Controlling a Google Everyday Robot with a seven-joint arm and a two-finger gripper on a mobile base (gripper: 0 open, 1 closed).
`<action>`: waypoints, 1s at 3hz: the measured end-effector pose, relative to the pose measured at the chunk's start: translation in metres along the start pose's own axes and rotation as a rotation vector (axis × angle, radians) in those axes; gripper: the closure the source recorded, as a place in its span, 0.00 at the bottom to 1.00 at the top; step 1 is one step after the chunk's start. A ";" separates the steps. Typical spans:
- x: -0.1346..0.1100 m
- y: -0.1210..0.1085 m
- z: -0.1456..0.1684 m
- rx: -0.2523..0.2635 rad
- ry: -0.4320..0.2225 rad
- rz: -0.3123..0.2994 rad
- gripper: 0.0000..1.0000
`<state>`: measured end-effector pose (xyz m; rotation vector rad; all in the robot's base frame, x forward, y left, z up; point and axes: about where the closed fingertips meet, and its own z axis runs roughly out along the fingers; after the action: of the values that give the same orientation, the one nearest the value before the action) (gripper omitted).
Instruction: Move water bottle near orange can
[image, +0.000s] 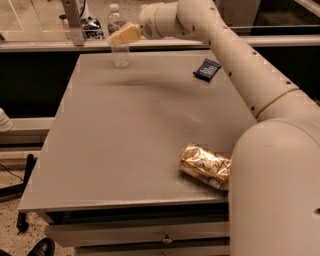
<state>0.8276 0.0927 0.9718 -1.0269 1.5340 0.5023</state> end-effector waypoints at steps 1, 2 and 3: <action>0.003 -0.009 0.015 -0.010 -0.010 0.000 0.00; 0.001 -0.014 0.027 -0.023 -0.013 -0.013 0.00; -0.001 -0.012 0.038 -0.044 -0.007 -0.021 0.17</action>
Offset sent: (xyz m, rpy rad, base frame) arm 0.0453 0.0165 0.0040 -0.0084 -0.0262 0.0433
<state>0.8591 0.1167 0.9664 -1.0733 1.5106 0.5269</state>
